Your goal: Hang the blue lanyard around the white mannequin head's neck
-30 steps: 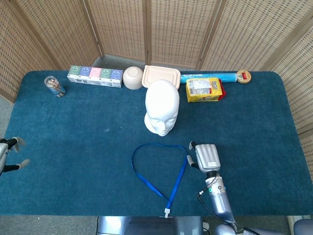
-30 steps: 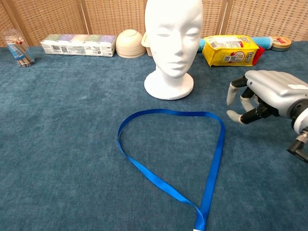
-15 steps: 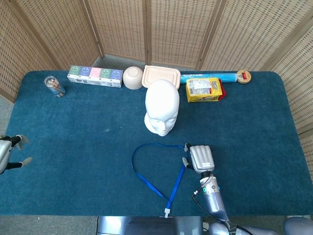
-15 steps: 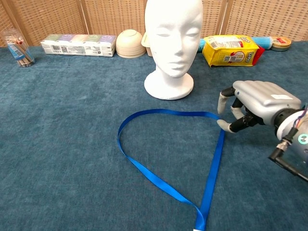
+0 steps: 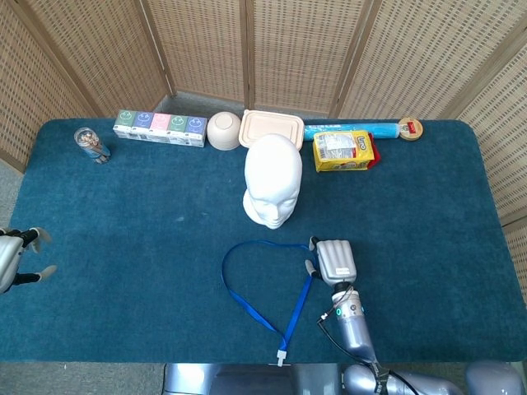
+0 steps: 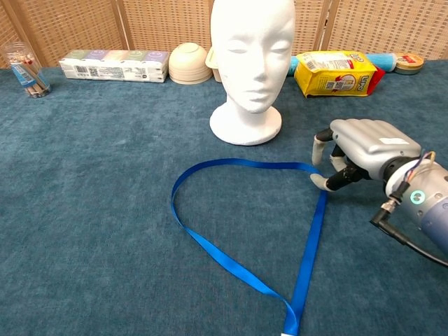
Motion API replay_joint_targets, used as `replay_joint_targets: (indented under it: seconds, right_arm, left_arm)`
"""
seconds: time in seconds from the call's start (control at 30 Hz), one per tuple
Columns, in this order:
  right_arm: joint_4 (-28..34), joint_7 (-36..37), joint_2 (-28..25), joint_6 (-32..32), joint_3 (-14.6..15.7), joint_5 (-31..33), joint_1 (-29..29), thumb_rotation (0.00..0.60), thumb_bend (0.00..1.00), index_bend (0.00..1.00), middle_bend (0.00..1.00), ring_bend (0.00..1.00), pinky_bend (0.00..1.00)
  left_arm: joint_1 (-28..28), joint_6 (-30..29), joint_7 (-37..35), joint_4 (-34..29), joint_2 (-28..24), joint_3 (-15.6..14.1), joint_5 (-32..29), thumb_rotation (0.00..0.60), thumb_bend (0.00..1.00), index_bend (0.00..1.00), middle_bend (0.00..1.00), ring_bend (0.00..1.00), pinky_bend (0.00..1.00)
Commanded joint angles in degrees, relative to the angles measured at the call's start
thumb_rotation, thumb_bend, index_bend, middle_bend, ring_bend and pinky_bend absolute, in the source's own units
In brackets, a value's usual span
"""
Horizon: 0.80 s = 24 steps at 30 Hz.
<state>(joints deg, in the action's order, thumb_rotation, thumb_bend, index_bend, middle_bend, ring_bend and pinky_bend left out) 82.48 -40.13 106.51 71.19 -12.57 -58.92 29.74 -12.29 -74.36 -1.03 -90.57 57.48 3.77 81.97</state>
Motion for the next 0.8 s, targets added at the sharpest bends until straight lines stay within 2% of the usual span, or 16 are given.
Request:
replay_joint_targets:
  seconds: [0.03,0.47,0.8]
  right_arm:
    - [-0.8,0.0,0.5,-0.6,-0.5,0.5,0.6,0.475,0.4,0.43,0.84,1.0,1.0]
    - [-4.1,0.3,2.1,-2.1,-1.6,2.0,2.2,0.476,0.39,0.43,0.84,1.0,1.0]
    - [-2.3,-0.9,1.6,-1.0,-2.3,2.1,2.9,0.478,0.39,0.43,0.84,1.0,1.0]
  left_arm:
    - [0.0,0.0,0.1,0.0,0.1,0.0,0.0,0.507,0.16,0.43,0.56,0.51,0.33]
    - [0.0,0.1,0.3,0.1,0.3,-0.2,-0.6,0.506,0.16,0.43,0.56,0.51,0.33]
    - [-0.2,0.3,0.5,0.1,0.6,-0.2,-0.8,0.507,0.16,0.43,0.56,0.51,0.33]
